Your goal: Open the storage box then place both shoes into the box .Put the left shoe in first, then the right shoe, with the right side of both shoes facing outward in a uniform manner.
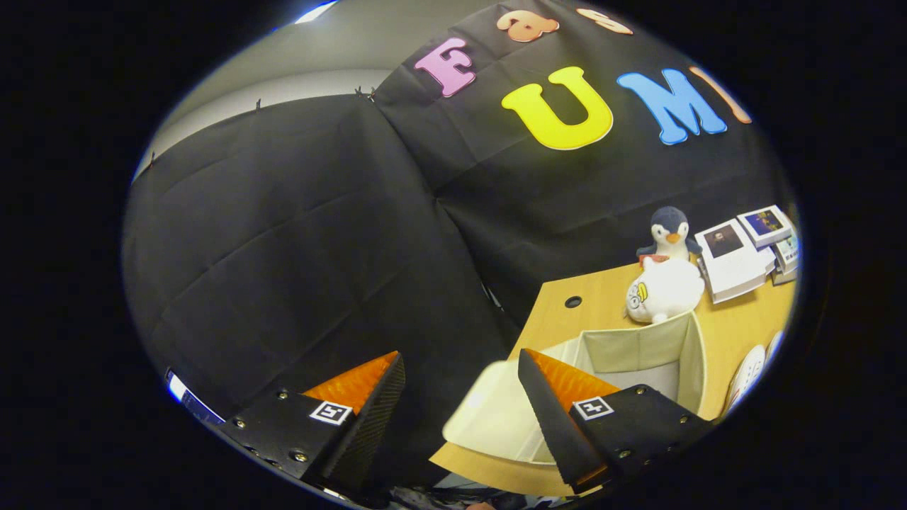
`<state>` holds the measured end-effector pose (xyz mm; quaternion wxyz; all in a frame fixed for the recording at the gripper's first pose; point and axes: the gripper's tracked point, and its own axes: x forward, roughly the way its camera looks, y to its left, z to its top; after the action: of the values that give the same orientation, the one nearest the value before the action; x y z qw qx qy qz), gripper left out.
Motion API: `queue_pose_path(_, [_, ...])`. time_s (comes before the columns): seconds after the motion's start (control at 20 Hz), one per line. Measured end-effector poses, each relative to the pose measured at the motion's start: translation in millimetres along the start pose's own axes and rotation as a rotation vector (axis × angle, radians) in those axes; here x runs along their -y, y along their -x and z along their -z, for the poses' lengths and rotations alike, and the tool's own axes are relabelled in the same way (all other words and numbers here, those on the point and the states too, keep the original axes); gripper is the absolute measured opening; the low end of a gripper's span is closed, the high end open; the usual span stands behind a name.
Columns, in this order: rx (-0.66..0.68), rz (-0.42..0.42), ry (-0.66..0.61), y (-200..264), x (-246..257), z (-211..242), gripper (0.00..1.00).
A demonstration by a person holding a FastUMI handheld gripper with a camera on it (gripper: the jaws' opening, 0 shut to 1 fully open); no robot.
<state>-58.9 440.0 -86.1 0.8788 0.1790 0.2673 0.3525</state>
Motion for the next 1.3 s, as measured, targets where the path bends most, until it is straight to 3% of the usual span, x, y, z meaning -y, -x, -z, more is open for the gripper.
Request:
queue_pose_path(0.75, [0.044, 0.241, 0.151, 78, 141, -41, 0.98])
queue_pose_path(1.3, [0.047, 0.417, 0.153, 145, 250, -38, 0.98])
